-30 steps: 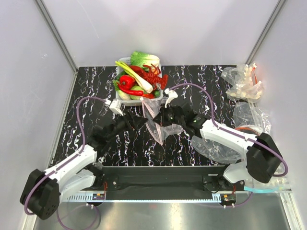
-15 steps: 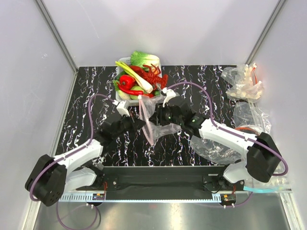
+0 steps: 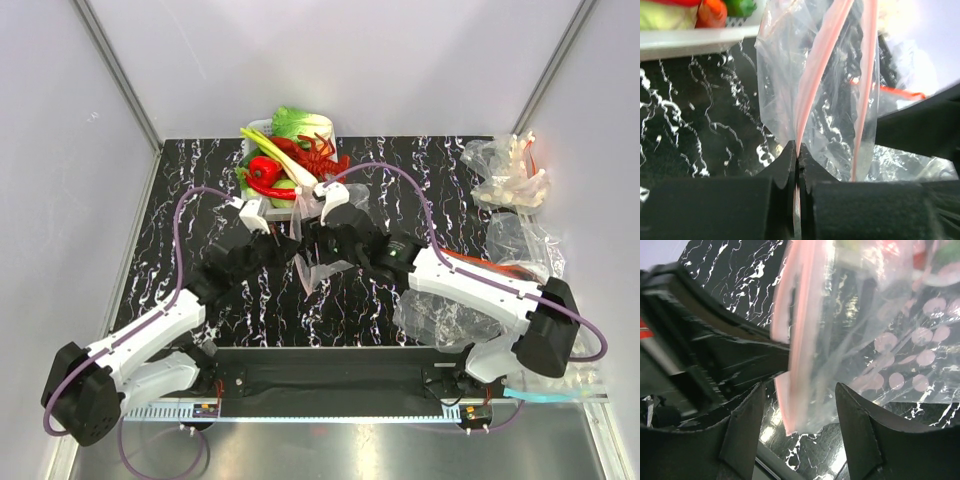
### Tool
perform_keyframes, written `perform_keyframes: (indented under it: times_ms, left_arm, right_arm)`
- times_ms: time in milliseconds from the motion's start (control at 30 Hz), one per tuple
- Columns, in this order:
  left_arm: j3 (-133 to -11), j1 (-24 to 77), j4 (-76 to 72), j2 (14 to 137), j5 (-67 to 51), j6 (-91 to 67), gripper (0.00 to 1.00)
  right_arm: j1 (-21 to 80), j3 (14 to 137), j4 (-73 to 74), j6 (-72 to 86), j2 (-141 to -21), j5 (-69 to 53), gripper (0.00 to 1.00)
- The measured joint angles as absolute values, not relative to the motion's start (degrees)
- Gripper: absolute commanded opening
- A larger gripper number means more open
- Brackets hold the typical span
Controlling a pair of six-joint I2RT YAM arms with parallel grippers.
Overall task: Place the food in the zip-top bag and seal the zipper
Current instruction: Open the zipper of the food storage bag.
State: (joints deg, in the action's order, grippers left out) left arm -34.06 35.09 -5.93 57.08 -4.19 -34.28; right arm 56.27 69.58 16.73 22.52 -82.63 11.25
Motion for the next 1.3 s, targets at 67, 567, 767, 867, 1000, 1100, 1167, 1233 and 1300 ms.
perform_keyframes:
  times_ms: [67,567,767,867,1000,1100,1167,1233,1300]
  left_arm:
    - [-34.13,35.66,-4.91,57.12,-3.40,-34.26,0.00]
    - [-34.15,37.54,-2.07,57.12,0.78,-34.24,0.00]
    - [-34.15,37.58,-1.15,57.12,1.58,-34.06,0.00]
    - [-34.17,37.65,-0.75,57.12,1.83,-34.04,0.00]
    - [-34.15,37.65,-0.43,57.12,1.98,-34.04,0.00]
    - [-34.15,37.65,-0.38,57.04,1.98,-34.04,0.00]
    - [-34.15,37.65,-0.38,56.99,1.98,-34.04,0.00]
    - [-34.15,37.65,-0.23,56.82,1.98,-34.04,0.00]
    - [-34.15,37.65,-0.01,56.38,1.98,-34.04,0.00]
  right_arm:
    - [57.91,70.65,18.06,22.17,-82.72,13.45,0.64]
    - [63.20,76.60,23.92,21.15,-88.25,25.87,0.39]
    - [64.05,77.30,24.32,20.97,-89.19,27.11,0.39]
    - [65.01,77.58,24.38,20.73,-89.19,28.08,0.40]
    - [66.19,77.62,24.36,20.56,-89.17,28.71,0.40]
    - [66.48,78.04,24.80,20.51,-89.17,28.91,0.40]
    - [66.48,78.63,25.06,20.51,-89.17,29.06,0.41]
    - [66.50,79.15,25.19,20.51,-89.19,29.19,0.42]
    - [66.50,79.50,25.19,20.53,-89.38,29.47,0.43]
